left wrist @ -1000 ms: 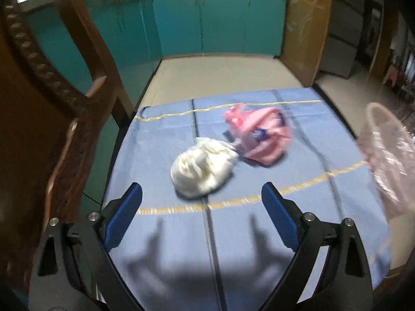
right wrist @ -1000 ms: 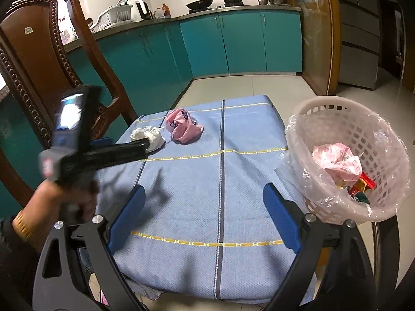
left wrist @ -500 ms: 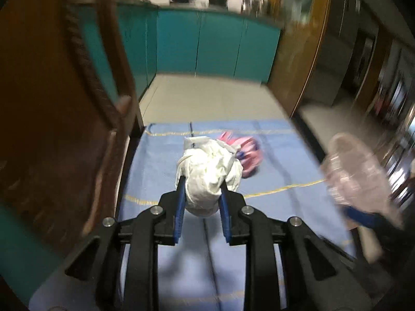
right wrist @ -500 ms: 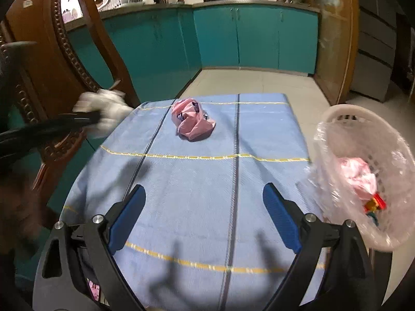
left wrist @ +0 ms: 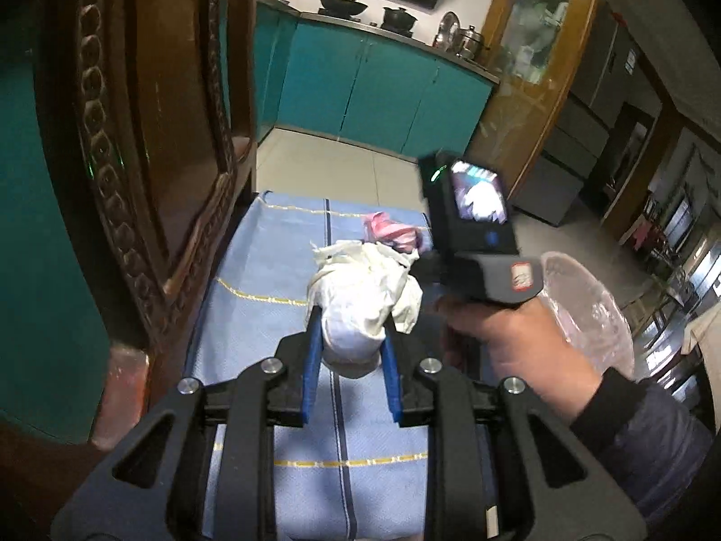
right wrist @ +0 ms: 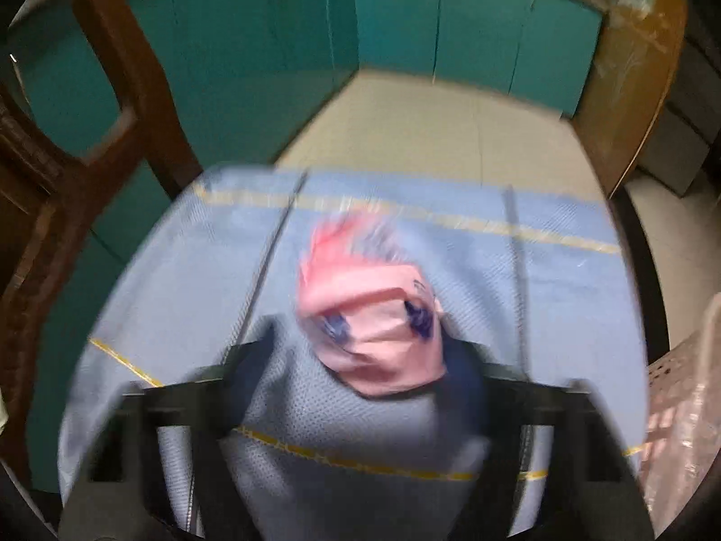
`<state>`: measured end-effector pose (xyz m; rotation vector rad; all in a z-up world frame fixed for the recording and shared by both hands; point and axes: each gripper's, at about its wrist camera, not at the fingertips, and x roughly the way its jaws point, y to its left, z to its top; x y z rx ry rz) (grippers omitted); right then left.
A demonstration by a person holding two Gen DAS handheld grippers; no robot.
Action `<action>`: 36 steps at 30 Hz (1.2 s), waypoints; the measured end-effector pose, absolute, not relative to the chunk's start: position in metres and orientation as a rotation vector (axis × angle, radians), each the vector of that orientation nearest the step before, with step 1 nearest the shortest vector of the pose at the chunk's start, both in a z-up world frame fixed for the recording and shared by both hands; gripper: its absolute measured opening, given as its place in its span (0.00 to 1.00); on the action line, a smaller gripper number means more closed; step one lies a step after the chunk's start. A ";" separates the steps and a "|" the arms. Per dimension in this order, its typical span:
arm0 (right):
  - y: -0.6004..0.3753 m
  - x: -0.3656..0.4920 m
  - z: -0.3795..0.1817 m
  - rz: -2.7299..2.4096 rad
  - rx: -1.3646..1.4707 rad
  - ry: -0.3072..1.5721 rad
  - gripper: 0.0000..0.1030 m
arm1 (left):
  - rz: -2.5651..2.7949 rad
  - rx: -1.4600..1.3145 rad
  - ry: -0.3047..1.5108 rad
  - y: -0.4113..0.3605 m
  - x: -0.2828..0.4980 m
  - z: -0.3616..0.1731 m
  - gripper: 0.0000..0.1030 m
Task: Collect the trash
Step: 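Grasp the white tissue with the left tool while the right tool grasps the small pink bag, then lift the white tissue and small pink bag toward the wastebasket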
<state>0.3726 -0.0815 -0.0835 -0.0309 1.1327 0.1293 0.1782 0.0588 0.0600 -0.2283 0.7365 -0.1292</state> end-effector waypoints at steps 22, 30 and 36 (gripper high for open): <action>-0.174 0.148 0.016 0.152 0.165 0.896 0.25 | -0.179 -0.118 0.762 0.026 0.161 0.052 0.25; -0.170 0.140 0.024 0.157 0.150 0.865 0.26 | -0.155 -0.084 0.775 0.026 0.160 0.043 0.26; -0.172 0.139 0.022 0.159 0.153 0.875 0.26 | -0.158 -0.081 0.776 0.025 0.160 0.042 0.26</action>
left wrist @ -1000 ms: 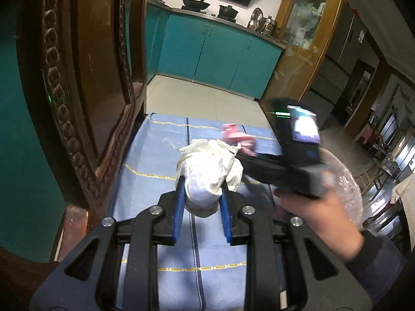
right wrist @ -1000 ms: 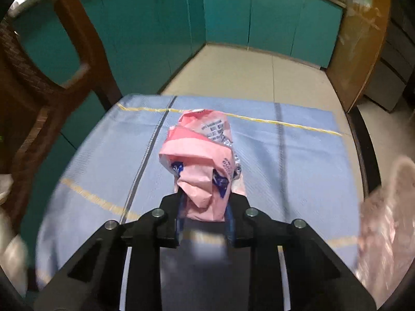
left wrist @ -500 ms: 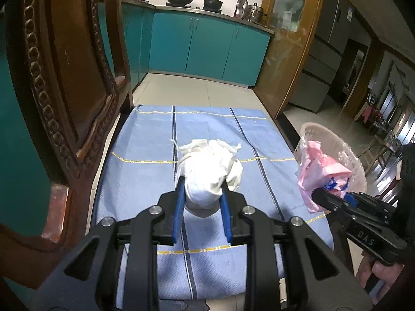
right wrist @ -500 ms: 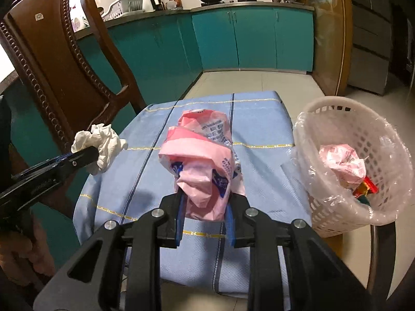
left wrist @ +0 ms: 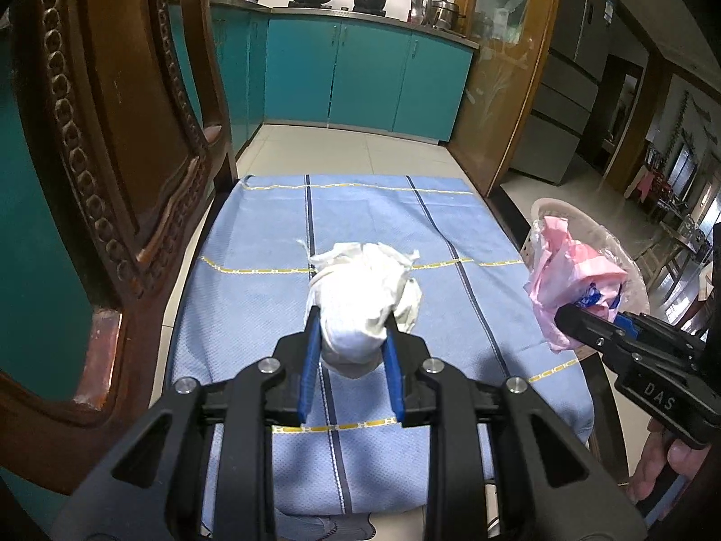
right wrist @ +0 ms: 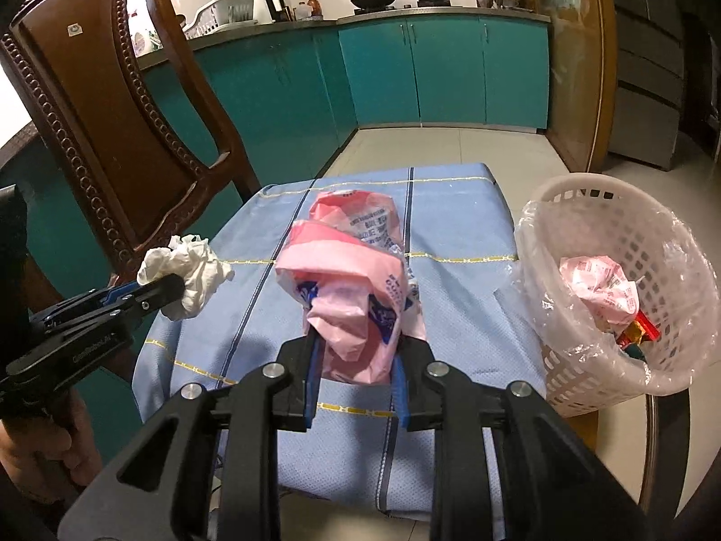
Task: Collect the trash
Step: 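Lift the white tissue and small pink bag toward the wastebasket, then drop the small pink bag into the wastebasket with the right tool while the left tool drops the tissue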
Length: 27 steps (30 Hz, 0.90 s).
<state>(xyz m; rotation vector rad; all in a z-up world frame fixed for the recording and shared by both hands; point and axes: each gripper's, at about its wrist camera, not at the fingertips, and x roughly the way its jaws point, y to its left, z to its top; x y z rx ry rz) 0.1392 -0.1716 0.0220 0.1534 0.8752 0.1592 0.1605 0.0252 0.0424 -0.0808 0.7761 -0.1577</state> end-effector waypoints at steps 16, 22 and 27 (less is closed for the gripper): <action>-0.313 0.148 0.063 -0.162 0.342 0.637 0.79 | -0.170 -0.079 0.810 0.023 0.163 0.036 0.27; -0.388 0.125 0.062 -0.275 0.586 0.604 0.85 | -0.184 -0.045 0.827 0.010 0.162 0.027 0.27; -0.391 0.100 0.085 -0.310 0.622 0.500 0.89 | -0.250 0.006 0.849 -0.021 0.155 0.021 0.27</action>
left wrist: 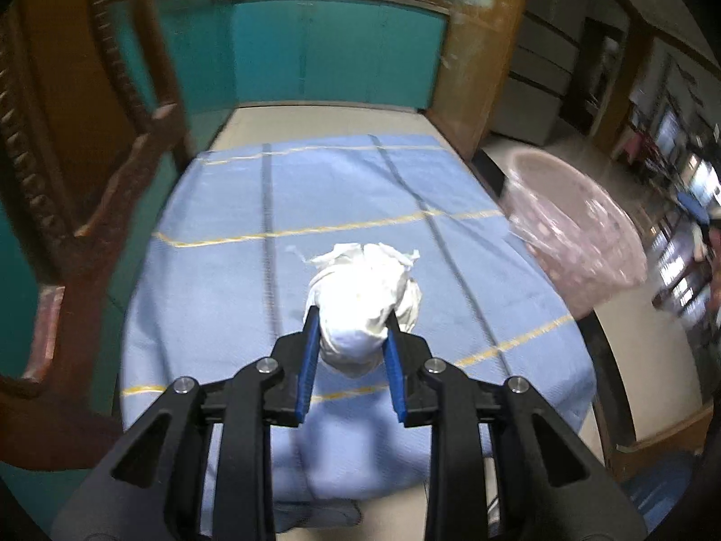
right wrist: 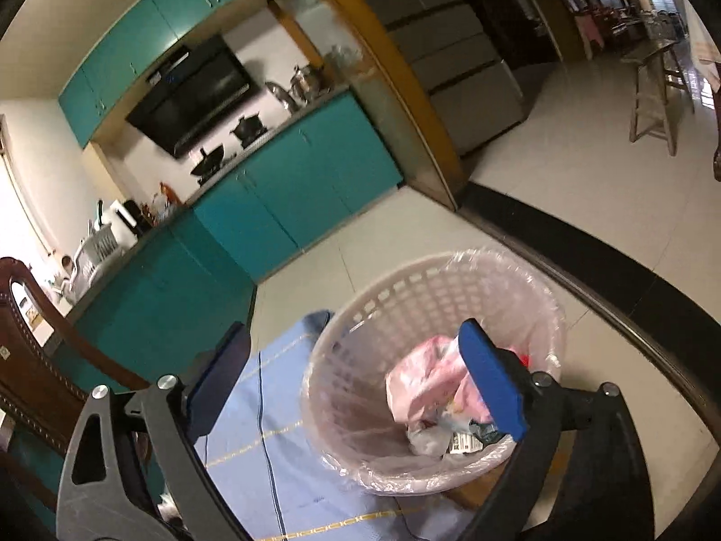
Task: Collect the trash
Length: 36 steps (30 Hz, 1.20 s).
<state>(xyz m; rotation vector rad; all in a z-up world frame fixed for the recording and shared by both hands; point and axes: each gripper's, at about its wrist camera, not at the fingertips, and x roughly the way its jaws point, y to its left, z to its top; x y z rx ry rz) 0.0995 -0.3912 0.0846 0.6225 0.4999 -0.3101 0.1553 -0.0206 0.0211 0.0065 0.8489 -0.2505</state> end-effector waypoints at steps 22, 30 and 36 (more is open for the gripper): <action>-0.407 0.082 0.087 -0.377 0.654 0.412 0.89 | -0.373 0.083 0.729 -0.168 0.214 0.101 0.96; -0.308 0.116 0.079 -0.163 0.463 0.569 0.89 | -0.184 0.001 0.665 -0.028 0.160 0.093 0.97; -0.224 0.127 0.060 -0.023 0.308 0.685 0.89 | -0.123 -0.037 0.769 0.012 0.148 0.064 0.97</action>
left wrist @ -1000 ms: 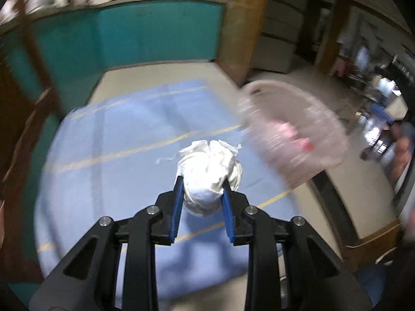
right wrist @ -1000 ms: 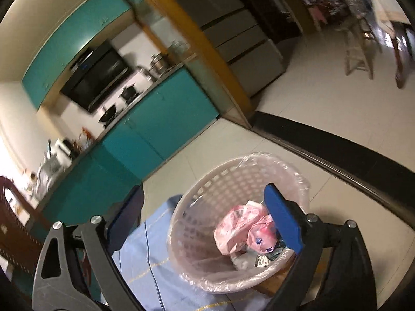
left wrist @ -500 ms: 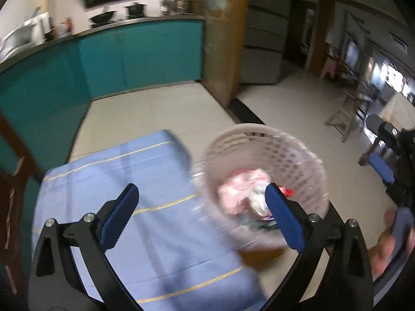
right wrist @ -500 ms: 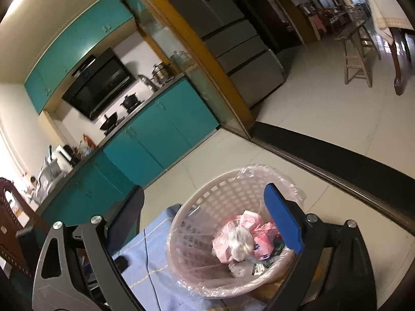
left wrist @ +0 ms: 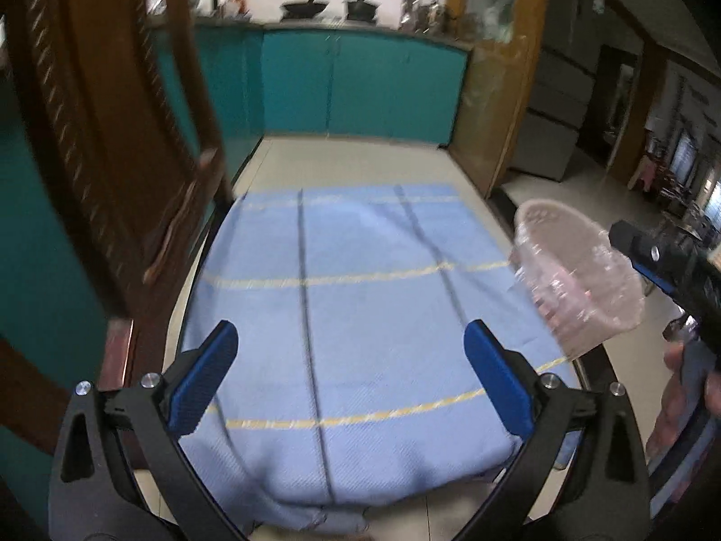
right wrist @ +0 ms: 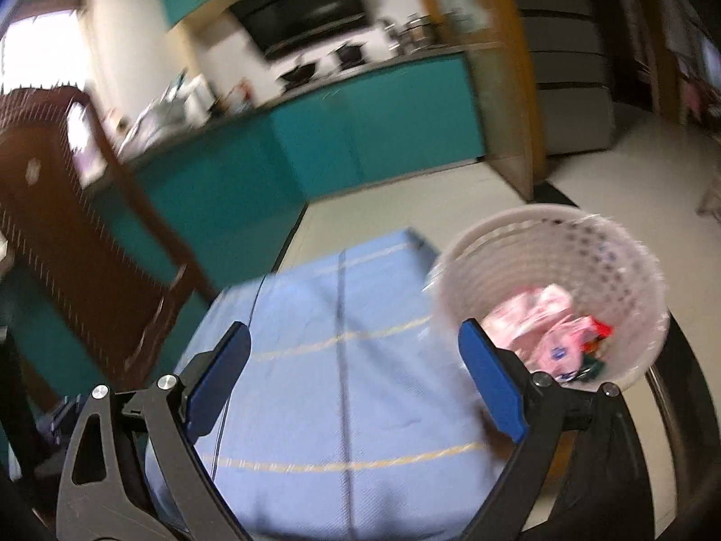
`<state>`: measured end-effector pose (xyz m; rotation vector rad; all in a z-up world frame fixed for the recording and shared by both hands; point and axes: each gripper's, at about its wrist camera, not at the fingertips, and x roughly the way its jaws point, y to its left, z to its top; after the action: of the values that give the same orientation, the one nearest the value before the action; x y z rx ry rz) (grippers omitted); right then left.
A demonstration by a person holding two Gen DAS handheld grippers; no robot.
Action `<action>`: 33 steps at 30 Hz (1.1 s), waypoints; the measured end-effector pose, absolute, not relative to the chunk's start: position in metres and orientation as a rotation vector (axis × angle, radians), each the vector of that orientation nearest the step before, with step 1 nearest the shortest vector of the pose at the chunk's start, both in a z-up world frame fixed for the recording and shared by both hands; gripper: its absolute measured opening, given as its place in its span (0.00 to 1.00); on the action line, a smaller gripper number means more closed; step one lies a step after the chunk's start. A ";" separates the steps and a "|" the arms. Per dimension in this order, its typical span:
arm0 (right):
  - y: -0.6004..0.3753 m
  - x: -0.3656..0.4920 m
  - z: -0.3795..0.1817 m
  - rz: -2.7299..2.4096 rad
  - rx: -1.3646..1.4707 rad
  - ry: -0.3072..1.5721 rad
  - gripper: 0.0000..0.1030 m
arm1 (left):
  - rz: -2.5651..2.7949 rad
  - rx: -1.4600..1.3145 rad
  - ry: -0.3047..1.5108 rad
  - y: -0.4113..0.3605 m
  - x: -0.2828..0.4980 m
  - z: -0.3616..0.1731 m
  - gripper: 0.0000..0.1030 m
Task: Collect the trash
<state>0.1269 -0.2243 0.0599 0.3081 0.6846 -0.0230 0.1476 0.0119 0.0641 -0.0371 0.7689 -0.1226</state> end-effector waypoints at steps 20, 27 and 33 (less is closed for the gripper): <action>-0.179 0.129 0.029 -0.019 0.155 0.759 0.89 | -0.060 -0.041 0.820 0.016 0.148 0.040 0.97; -0.179 0.129 0.029 -0.018 0.152 0.762 0.89 | -0.040 -0.056 0.814 0.022 0.146 0.043 0.97; -0.178 0.130 0.027 -0.016 0.150 0.772 0.89 | -0.042 -0.046 0.812 0.021 0.148 0.042 0.97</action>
<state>0.1296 -0.1779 0.0271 0.1500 0.7718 -0.0165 0.1481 0.0205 0.0425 -0.0457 0.8122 -0.0415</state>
